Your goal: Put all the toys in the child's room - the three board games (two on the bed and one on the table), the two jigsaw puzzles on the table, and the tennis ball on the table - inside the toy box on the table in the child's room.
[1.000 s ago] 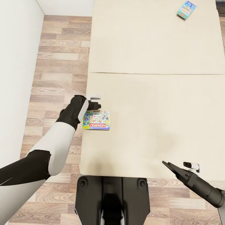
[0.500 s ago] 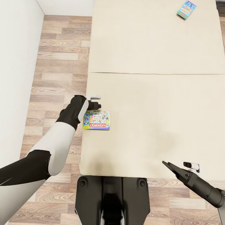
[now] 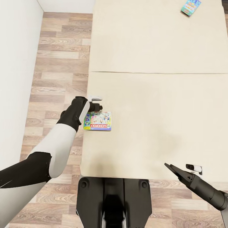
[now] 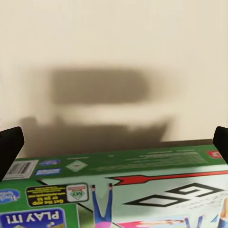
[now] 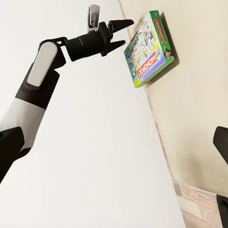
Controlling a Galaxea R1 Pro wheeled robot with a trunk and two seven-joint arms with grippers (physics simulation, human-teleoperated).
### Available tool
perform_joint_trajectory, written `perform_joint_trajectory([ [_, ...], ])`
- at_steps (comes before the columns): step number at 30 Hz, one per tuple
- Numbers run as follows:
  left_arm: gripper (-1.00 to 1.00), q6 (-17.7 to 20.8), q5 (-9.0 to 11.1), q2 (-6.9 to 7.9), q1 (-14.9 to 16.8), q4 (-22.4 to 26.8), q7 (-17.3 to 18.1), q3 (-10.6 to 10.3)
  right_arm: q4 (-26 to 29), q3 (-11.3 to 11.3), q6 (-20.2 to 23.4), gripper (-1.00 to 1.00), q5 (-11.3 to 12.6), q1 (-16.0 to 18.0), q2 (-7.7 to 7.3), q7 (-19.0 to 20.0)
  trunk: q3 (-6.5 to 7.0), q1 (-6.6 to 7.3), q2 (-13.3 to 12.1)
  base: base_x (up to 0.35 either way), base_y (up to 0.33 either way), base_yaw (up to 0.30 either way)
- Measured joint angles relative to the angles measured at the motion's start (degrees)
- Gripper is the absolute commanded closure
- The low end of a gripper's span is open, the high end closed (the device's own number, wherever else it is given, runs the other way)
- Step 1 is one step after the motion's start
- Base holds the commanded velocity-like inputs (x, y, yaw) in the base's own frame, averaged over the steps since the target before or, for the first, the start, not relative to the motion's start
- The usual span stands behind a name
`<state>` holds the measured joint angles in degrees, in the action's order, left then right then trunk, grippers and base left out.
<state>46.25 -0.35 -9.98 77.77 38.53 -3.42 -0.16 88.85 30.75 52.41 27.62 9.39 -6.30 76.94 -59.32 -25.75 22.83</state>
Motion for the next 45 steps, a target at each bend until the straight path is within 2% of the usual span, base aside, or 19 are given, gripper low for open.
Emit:
perform_joint_trajectory([
  [19,-1.00,0.0,-0.1,0.00,0.0,0.0,0.0,0.0,0.0,0.0,0.0,-1.00,0.0,0.0,0.03,-0.1,-1.58,0.00,0.0,0.000,0.000,0.000],
  [33,-1.00,0.0,-0.1,0.00,0.0,0.0,0.0,0.0,0.0,0.0,0.0,-1.00,-0.1,0.0,0.07,-0.1,-1.72,0.01,0.0,-0.002,0.000,0.000],
  [45,-1.00,0.0,-0.1,0.00,0.0,0.0,0.0,0.0,0.0,0.0,0.0,-1.00,0.0,0.0,0.07,-1.0,-1.73,0.00,0.0,-0.100,0.000,0.000],
])
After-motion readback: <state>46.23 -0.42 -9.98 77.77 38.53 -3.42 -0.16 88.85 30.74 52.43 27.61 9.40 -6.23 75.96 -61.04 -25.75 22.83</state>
